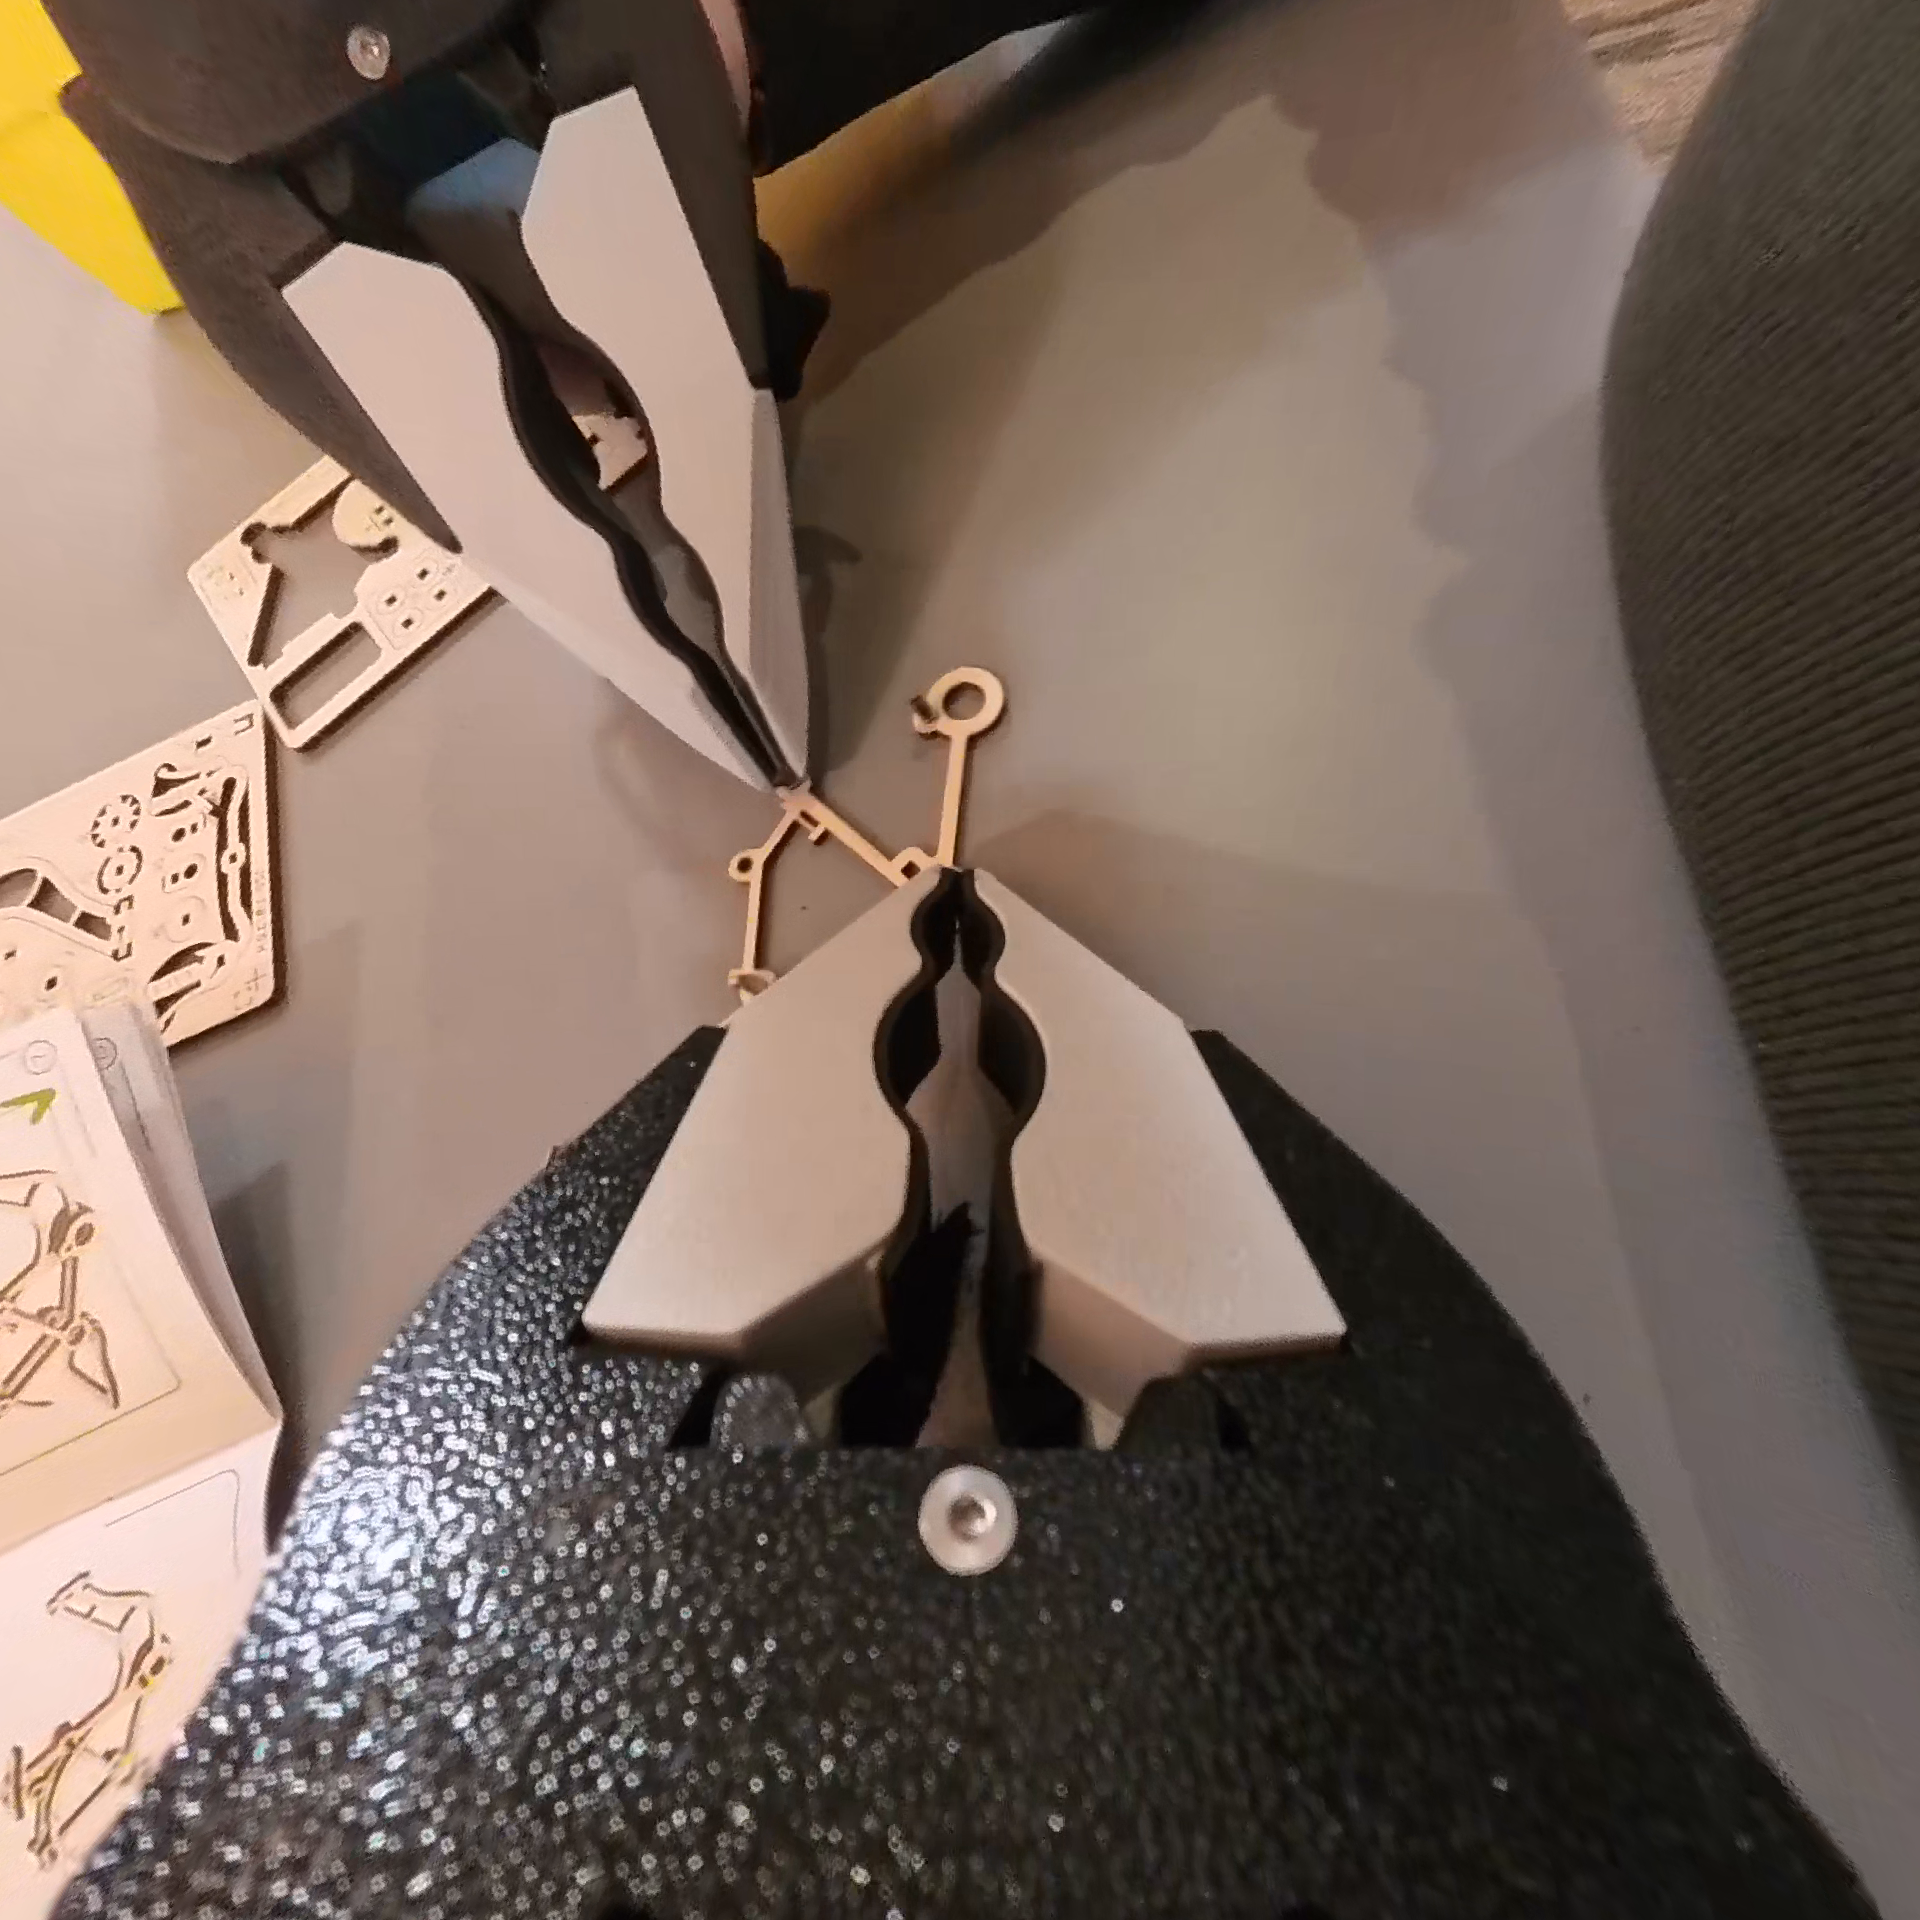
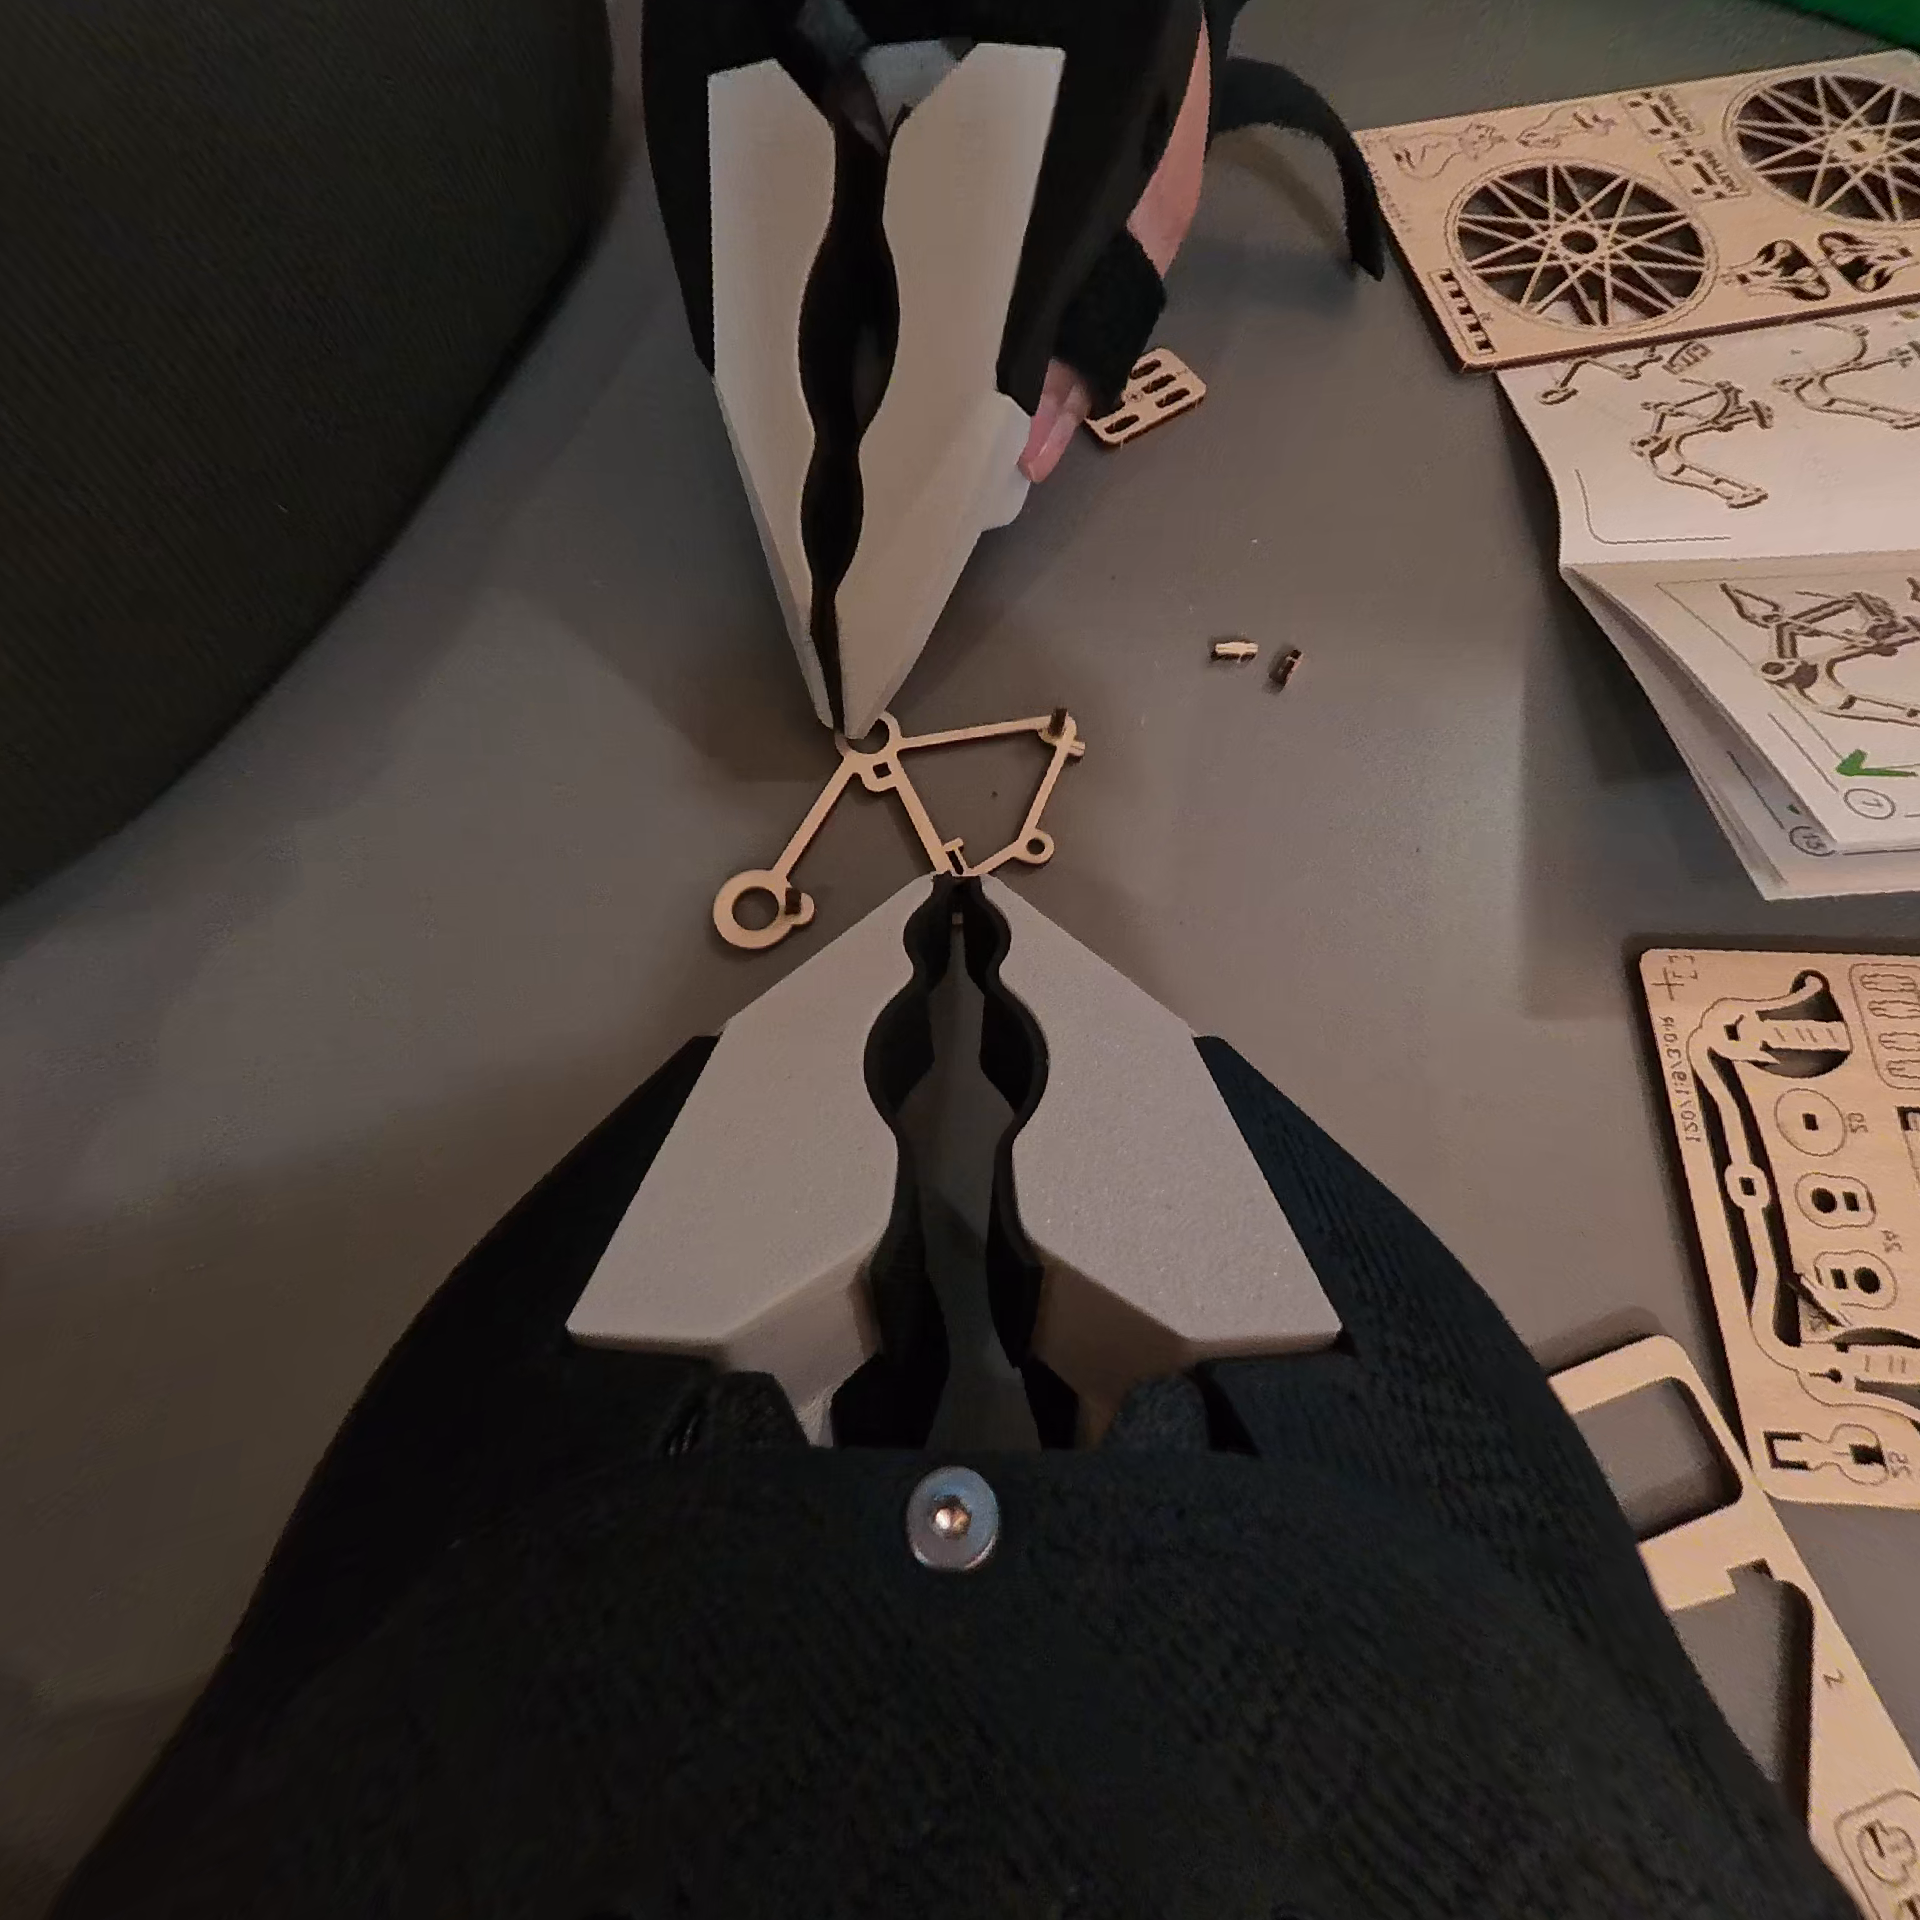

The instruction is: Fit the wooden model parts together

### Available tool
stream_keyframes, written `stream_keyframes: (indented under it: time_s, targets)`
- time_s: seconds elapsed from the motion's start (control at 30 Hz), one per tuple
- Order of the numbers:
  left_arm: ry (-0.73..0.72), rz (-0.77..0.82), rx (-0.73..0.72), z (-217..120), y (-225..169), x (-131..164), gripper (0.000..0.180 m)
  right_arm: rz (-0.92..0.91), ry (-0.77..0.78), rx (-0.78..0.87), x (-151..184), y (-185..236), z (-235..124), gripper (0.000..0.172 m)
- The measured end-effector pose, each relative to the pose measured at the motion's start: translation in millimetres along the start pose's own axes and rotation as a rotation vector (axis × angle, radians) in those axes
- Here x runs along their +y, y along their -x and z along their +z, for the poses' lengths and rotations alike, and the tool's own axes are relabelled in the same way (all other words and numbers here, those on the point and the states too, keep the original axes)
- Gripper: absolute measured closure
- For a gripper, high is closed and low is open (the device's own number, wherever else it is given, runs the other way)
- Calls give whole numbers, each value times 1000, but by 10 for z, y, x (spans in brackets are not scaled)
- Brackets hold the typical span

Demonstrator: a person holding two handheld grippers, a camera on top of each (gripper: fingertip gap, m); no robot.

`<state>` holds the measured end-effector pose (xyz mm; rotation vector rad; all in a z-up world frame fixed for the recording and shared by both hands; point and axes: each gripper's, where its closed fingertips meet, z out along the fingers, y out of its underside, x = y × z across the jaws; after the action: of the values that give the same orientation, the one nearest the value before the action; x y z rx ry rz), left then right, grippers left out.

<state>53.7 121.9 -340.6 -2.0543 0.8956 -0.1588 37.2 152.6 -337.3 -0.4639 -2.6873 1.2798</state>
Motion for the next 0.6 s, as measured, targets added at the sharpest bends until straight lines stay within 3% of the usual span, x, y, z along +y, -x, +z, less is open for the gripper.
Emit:
stream_keyframes:
  time_s: [0.6]
  targets:
    - [-5, -46, 27, 1, 13, 2, 180, 34, 4, 4, 39, 34, -22, 170]
